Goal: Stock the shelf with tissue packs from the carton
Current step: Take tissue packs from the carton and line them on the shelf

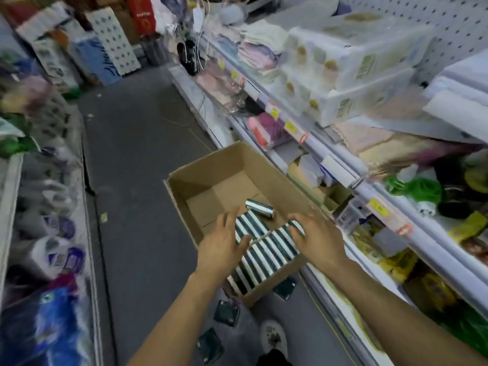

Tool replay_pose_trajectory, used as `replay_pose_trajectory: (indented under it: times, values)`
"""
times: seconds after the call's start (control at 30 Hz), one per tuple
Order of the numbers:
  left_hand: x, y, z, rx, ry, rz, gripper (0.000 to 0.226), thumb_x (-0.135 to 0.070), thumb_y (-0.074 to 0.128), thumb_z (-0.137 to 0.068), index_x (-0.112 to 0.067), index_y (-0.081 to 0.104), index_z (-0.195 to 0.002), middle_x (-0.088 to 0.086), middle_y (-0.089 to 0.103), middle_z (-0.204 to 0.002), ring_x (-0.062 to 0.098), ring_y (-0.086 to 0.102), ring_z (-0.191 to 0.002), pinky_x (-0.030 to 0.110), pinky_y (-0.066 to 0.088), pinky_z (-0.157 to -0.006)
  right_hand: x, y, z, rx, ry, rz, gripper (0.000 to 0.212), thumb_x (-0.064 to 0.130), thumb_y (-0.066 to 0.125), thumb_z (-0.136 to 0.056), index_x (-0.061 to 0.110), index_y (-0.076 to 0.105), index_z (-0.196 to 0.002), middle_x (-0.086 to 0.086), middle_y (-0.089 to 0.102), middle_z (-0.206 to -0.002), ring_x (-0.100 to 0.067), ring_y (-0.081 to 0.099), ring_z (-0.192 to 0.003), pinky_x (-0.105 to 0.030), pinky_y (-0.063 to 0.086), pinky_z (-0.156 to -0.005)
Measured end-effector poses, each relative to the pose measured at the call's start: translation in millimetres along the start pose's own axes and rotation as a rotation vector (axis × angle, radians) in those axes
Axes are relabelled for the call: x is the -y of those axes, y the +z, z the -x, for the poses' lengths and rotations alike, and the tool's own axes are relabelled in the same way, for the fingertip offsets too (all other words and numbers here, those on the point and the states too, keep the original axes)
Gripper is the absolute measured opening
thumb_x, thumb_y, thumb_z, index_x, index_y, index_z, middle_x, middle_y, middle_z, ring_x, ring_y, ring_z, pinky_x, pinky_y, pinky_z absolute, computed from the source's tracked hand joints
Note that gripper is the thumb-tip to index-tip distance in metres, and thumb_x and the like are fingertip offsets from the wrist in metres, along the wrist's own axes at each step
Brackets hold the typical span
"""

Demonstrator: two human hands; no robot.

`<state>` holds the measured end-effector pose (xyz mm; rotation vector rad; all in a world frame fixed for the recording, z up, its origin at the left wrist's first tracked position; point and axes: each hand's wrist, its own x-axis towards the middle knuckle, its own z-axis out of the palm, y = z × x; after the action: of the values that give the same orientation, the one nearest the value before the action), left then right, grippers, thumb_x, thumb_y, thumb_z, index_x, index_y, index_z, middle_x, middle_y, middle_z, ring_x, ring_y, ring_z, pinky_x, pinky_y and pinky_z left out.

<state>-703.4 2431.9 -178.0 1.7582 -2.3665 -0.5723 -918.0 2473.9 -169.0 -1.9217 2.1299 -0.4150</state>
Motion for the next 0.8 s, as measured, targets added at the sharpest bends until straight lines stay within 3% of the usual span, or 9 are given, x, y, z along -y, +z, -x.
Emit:
replay_pose_trajectory:
  times: [0.1, 0.17, 0.27, 0.33, 0.47, 0.57, 0.67, 0.8]
  values:
    - [11.2, 25.5, -48.2, 0.071, -0.047, -0.009, 0.067, -0.046, 0.048, -0.100, -0.028, 0.013, -0.155, -0.001, 0.036, -0.143, 0.020, 0.060, -0.079, 0.036, 0.047, -0.061, -13.5, 31.1, -49.3, 0.044, -0.013, 0.000, 0.019, 0.033, 0.057, -0.095, 0.026, 0.069, -0.108, 0.002, 0.070, -0.096, -0.025, 0.065, -0.087, -0.036, 0.051, -0.068]
    - [18.3, 44.9, -80.1, 0.100, -0.069, -0.003, 0.067, -0.046, 0.047, -0.101, -0.027, 0.013, -0.155, 0.000, 0.036, -0.145, 0.022, 0.061, -0.086, 0.036, 0.048, -0.065, -24.7, 51.8, -79.9, 0.098, -0.030, 0.027, 0.022, 0.035, 0.049, -0.098, 0.030, 0.063, -0.113, 0.004, 0.066, -0.105, -0.021, 0.061, -0.092, -0.033, 0.046, -0.066]
    - [29.0, 79.0, -121.5, 0.130, -0.099, 0.030, 0.064, -0.047, 0.049, -0.100, -0.027, 0.020, -0.153, 0.000, 0.039, -0.145, 0.025, 0.060, -0.103, 0.040, 0.051, -0.080, -39.8, 83.2, -119.0, 0.184, -0.021, 0.030, 0.028, 0.032, 0.043, -0.101, 0.028, 0.055, -0.126, 0.004, 0.059, -0.118, -0.020, 0.056, -0.103, -0.030, 0.039, -0.070]
    - [35.8, 104.5, -144.7, 0.162, -0.112, 0.060, 0.061, -0.045, 0.050, -0.099, -0.026, 0.026, -0.151, 0.001, 0.042, -0.144, 0.026, 0.057, -0.110, 0.042, 0.049, -0.089, -49.2, 114.0, -138.0, 0.192, 0.010, -0.058, 0.026, 0.028, 0.048, -0.099, 0.024, 0.056, -0.124, 0.002, 0.058, -0.117, -0.022, 0.056, -0.105, -0.031, 0.044, -0.077]
    - [46.6, 151.0, -176.1, 0.178, -0.042, 0.020, 0.055, -0.036, 0.056, -0.097, -0.024, 0.037, -0.147, 0.002, 0.045, -0.142, 0.025, 0.044, -0.125, 0.037, 0.038, -0.100, -67.1, 180.1, -159.8, 0.256, 0.069, -0.178, 0.030, 0.023, 0.055, -0.095, 0.019, 0.054, -0.125, -0.006, 0.056, -0.121, -0.026, 0.055, -0.110, -0.047, 0.050, -0.086]
    - [57.8, 173.4, -191.5, 0.249, 0.020, -0.067, 0.059, -0.026, 0.060, -0.093, -0.027, 0.039, -0.148, 0.000, 0.039, -0.149, 0.023, 0.030, -0.136, 0.035, 0.027, -0.108, -77.3, 208.0, -176.3, 0.246, 0.070, -0.109, 0.038, 0.022, 0.058, -0.094, 0.019, 0.050, -0.130, -0.005, 0.052, -0.126, -0.026, 0.051, -0.113, -0.046, 0.048, -0.090]
    - [68.5, 185.2, -200.4, 0.365, 0.054, -0.129, 0.066, -0.020, 0.063, -0.087, -0.033, 0.039, -0.147, 0.000, 0.027, -0.155, 0.024, 0.018, -0.143, 0.045, 0.019, -0.118, -83.7, 226.3, -192.0, 0.301, 0.048, 0.004, 0.049, 0.023, 0.058, -0.094, 0.019, 0.042, -0.140, -0.004, 0.047, -0.137, -0.026, 0.043, -0.125, -0.044, 0.044, -0.097]
    - [71.8, 193.1, -207.8, 0.418, 0.058, -0.128, 0.067, -0.037, 0.064, -0.088, -0.040, 0.035, -0.148, 0.002, 0.018, -0.160, 0.024, 0.014, -0.146, 0.051, 0.012, -0.120, -89.4, 242.6, -201.2, 0.355, 0.073, 0.047, 0.049, 0.022, 0.056, -0.095, 0.021, 0.040, -0.142, -0.003, 0.049, -0.137, -0.023, 0.043, -0.126, -0.040, 0.045, -0.098]
